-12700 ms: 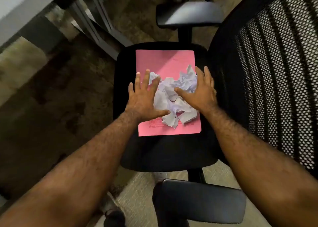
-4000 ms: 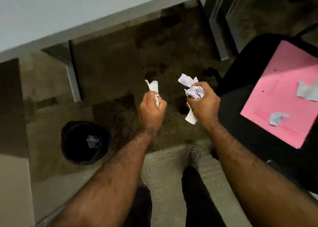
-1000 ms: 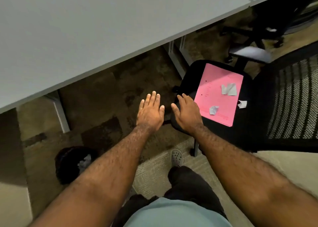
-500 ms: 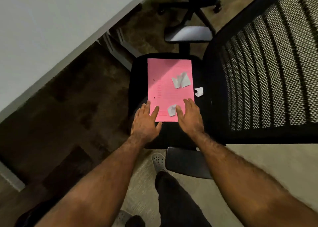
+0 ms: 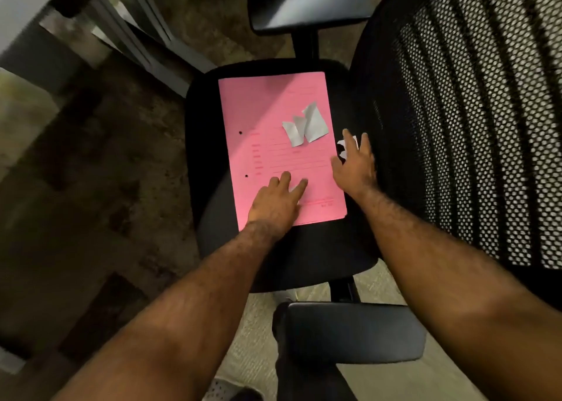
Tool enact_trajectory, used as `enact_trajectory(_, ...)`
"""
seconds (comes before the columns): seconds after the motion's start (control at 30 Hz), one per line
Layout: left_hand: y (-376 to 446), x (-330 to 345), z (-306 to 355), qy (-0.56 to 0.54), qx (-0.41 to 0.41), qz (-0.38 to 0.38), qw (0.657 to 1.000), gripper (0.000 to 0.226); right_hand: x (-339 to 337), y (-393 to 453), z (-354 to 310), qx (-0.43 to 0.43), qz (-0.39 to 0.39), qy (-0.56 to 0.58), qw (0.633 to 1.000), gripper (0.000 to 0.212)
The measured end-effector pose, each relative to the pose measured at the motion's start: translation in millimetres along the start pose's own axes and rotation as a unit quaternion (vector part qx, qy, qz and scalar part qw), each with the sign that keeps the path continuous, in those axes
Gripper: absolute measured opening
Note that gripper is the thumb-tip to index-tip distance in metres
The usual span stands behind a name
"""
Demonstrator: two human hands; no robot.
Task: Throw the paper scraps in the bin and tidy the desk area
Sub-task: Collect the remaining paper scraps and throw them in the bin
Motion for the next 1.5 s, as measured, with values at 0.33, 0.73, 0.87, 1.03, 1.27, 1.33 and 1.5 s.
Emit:
enact_trajectory(0.33, -0.6, 19.4, -18.3, -0.028, 0.042, 0.007, 0.999, 0.048, 11.9, 32.4, 3.6, -0.029, 0.092, -0.043, 0.994, 0.012)
enact_trajectory(0.73, 64.2, -46.1, -53.0, -0.22, -0.132, 0.268, 0.929, 0.039, 20.2, 45.0, -56.1, -0.105, 0.102, 0.071, 0.987, 0.028)
enact_trajectory(0.87, 86.1, -51.1, -64.1, -0.196, -0.146, 0.256, 0.935, 0.047, 20.2, 58.4, -58.0, -0.092, 0.046, 0.08, 0.992, 0.033)
enact_trajectory(1.03, 105.8, -40.5, -57.8, -0.061, -0.069, 0.165, 0.982, 0.073, 16.1, 70.9, -56.4, -0.169, -0.087, -0.074, 0.979, 0.074)
enact_trajectory(1.27, 119.4, -22.6, -49.8, -0.055, -0.057, 0.158, 0.984, 0.032, 26.4, 75.5, -57.3, -0.214, -0.063, -0.087, 0.971, 0.042)
enact_trajectory(1.33, 116.7, -22.9, -48.1, -0.082, -0.064, 0.161, 0.982, 0.024, 28.2, 73.7, -56.5, -0.21, -0.05, -0.101, 0.971, 0.037)
enact_trajectory(1.5, 80.5, -28.0, -51.7, -0.186, -0.132, 0.171, 0.958, 0.024, 29.6, 52.9, -49.3, -0.135, -0.013, -0.089, 0.987, 0.035)
Point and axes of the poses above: each hand's wrist, its own y-axis towards the middle knuckle, its own x-axis out of the palm, z = x × y, the point moved 1 cm from there along y, towards the middle knuckle, and after that the axes turned 12 degrees about x, right-handed, at the moved point
